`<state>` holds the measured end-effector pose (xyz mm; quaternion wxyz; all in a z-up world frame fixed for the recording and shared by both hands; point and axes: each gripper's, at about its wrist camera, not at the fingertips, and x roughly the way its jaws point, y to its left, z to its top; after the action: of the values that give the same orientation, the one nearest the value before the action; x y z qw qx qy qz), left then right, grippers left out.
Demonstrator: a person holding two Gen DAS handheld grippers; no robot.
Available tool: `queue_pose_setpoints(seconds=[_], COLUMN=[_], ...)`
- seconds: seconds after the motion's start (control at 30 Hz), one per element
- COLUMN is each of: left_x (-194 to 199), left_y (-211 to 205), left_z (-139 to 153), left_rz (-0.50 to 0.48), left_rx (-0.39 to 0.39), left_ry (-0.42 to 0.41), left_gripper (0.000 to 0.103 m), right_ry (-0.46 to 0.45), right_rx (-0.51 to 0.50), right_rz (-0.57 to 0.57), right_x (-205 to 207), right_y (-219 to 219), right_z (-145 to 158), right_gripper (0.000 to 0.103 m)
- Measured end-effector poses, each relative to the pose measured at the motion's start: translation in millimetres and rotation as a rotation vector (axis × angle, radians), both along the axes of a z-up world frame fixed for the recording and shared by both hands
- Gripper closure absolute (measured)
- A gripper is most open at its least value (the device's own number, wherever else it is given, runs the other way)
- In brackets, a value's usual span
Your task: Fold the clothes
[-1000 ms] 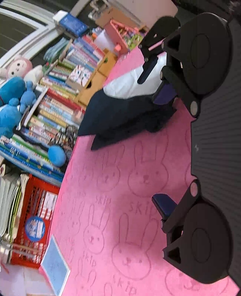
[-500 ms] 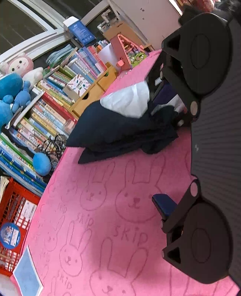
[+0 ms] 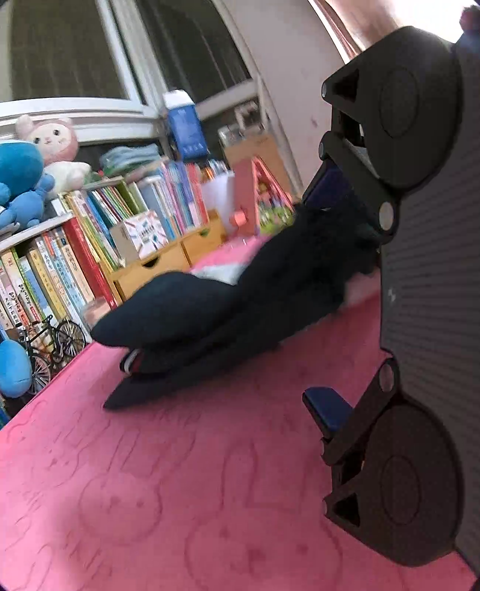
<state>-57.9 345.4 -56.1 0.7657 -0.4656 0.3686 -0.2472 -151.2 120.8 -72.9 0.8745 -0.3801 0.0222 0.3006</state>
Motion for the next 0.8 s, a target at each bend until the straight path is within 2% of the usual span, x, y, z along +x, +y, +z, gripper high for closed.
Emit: queue_pose_setpoints(seconds=[0.13, 0.27, 0.4, 0.43, 0.57, 0.7, 0.77, 0.8], left_x=[12.4, 23.4, 29.2, 29.6, 31.0, 31.4, 33.2, 34.2], left_y=[2.2, -7.5, -21.7, -22.0, -23.5, -19.5, -18.4, -17.8], left_z=[-8.0, -10.8, -4.6, -3.4, 1.3, 3.1, 0.0, -1.9], left_rz=[0.024, 0.007, -0.044, -0.046, -0.053, -0.046, -0.042, -0.039], left_rx=[-0.061, 0.015, 0.032, 0.037, 0.056, 0.11, 0.125, 0.131], left_ry=[0.019, 0.038, -0.031, -0.032, -0.038, -0.014, 0.001, 0.008], left_gripper=[0.0, 0.0, 0.003, 0.005, 0.023, 0.048, 0.058, 0.063], right_ry=[-0.018, -0.056, -0.09, -0.097, -0.125, -0.108, -0.081, -0.076], right_rx=[-0.038, -0.075, -0.109, -0.115, -0.144, -0.152, -0.139, -0.131], right_rz=[0.035, 0.07, 0.095, 0.092, 0.078, 0.069, 0.067, 0.066], right_x=[-4.2, -11.4, -17.3, -17.4, -16.9, -9.0, -4.0, -3.3], right_y=[-5.3, -6.3, -6.3, -5.0, 10.6, 29.4, 32.6, 32.0], right_z=[-3.7, -10.9, -17.7, -19.4, -26.0, -28.3, -27.7, -27.5], right_gripper=[0.094, 0.094, 0.093, 0.089, 0.068, 0.069, 0.081, 0.083])
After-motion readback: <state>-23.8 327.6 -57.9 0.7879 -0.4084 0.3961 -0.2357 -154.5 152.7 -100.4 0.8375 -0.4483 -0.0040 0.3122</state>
